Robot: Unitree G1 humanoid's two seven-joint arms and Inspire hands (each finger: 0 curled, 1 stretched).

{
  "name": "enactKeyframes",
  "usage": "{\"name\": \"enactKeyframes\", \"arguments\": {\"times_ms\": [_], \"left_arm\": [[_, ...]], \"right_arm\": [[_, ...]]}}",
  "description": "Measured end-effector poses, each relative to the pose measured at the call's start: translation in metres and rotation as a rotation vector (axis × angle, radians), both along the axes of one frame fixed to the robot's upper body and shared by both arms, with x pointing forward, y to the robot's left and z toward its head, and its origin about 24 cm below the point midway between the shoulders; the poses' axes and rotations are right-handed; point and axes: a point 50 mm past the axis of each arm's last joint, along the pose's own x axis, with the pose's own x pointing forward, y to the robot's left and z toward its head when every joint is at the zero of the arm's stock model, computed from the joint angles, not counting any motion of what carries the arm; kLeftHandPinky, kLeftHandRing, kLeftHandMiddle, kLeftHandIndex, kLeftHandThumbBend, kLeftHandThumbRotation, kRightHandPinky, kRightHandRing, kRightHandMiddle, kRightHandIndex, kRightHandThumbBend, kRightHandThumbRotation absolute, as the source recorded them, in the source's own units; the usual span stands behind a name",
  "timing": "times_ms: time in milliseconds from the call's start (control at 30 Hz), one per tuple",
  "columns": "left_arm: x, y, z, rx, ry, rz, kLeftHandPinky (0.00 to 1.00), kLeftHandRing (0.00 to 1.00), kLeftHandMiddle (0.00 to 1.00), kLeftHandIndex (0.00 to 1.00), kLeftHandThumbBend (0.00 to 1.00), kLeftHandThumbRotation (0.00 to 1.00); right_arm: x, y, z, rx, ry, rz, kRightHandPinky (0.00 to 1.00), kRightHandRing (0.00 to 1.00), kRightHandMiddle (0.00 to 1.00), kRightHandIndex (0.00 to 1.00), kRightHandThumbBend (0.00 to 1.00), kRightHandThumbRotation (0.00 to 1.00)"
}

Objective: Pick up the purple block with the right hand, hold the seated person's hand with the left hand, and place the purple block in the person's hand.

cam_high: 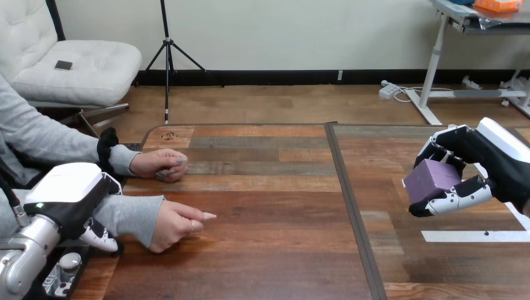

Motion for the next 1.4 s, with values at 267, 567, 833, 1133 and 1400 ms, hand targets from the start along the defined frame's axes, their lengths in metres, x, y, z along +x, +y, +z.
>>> {"name": "enactKeyframes", "arguments": {"times_ms": [267,567,833,1133,1400], "left_arm": [[0.000,-0.001,0.001,-0.055,-0.012,0.013,0.22,0.29,0.37,0.40,0.76,0.00],[-0.002,-0.001,0.001,-0.106,-0.040,0.019,0.21,0.28,0.36,0.39,0.75,0.00],[-0.006,-0.002,-0.002,-0.147,-0.076,0.031,0.20,0.26,0.34,0.37,0.75,0.00],[-0.010,-0.002,-0.001,-0.196,-0.106,0.041,0.19,0.25,0.33,0.35,0.71,0.00],[-0.012,-0.004,0.002,-0.229,-0.140,0.035,0.19,0.24,0.32,0.35,0.70,0.00]], "right_arm": [[0.000,0.000,0.000,0.001,0.000,0.000,0.32,0.35,0.40,0.43,0.85,0.00],[0.000,0.001,-0.001,0.006,-0.003,-0.001,0.31,0.35,0.40,0.43,0.86,0.00],[0.001,0.005,-0.004,0.028,-0.016,-0.006,0.34,0.37,0.42,0.43,0.87,0.00],[0.002,0.011,-0.008,0.057,-0.031,-0.012,0.34,0.38,0.42,0.43,0.87,0.00],[0.003,0.016,-0.011,0.079,-0.043,-0.018,0.34,0.38,0.42,0.43,0.87,0.00]]}}
